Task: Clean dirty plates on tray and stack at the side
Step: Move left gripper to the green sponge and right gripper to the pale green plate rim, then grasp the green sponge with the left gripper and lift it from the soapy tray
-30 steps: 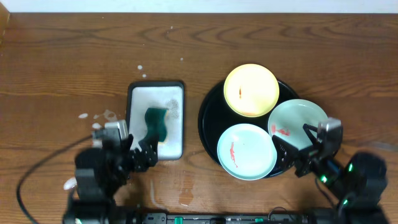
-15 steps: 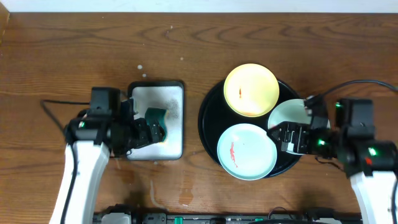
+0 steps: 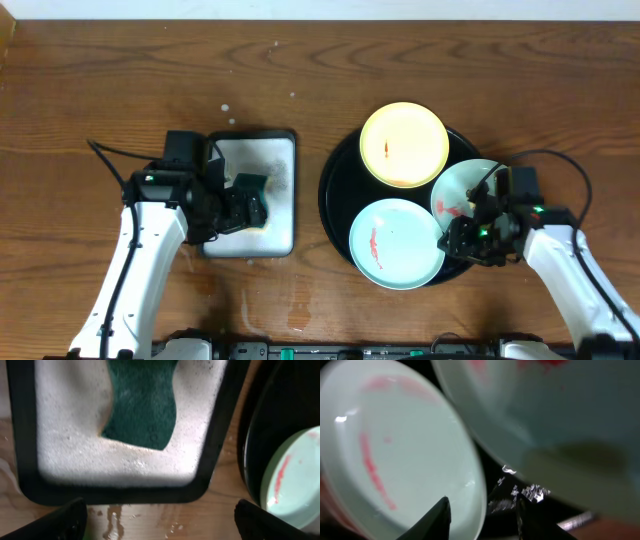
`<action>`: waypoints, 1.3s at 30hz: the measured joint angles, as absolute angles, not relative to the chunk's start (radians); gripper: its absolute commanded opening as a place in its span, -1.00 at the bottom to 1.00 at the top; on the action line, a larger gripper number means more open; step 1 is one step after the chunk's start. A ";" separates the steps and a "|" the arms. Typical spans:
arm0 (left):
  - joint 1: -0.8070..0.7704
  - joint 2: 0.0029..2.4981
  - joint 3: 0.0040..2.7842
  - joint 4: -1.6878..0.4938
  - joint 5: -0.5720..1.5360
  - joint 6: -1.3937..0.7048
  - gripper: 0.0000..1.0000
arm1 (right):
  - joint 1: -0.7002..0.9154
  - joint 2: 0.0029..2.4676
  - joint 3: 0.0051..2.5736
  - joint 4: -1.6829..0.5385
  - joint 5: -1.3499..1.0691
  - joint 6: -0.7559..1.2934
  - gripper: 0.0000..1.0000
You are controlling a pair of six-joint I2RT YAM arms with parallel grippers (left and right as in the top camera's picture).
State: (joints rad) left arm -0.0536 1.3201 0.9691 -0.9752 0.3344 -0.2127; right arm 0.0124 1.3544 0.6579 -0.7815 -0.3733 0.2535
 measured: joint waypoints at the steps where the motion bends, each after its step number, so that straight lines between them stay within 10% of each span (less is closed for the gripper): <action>1: -0.060 1.320 0.969 -0.968 0.328 -0.210 0.85 | 0.012 1.375 0.651 -0.754 -0.373 0.253 -0.35; 6: -0.101 1.320 0.969 -0.931 0.282 -0.208 0.81 | 0.014 1.470 0.644 -0.649 -0.374 0.251 -0.98; 39: -0.113 1.388 0.745 -0.570 0.149 -0.222 0.40 | 0.181 1.471 0.649 -0.504 -0.249 0.260 -0.98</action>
State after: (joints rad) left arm -0.1131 1.3876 0.7452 -0.5697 0.1486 -0.2218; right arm 0.1806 1.4708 0.6491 -0.5037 -0.2485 0.2600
